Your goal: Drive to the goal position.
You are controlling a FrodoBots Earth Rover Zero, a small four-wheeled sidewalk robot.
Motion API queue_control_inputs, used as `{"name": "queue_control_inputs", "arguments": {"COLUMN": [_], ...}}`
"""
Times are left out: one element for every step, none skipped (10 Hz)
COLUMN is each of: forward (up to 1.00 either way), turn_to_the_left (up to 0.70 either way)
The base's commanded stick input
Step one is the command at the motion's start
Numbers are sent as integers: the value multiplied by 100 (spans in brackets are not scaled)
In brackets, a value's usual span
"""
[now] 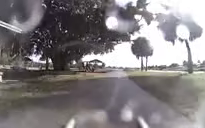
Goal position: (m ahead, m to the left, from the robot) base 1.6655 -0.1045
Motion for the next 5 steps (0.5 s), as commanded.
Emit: {"name": "queue_control_inputs", "arguments": {"forward": [84, 84, 84, 84, 84], "turn_to_the_left": [3, 3, 3, 3, 3]}}
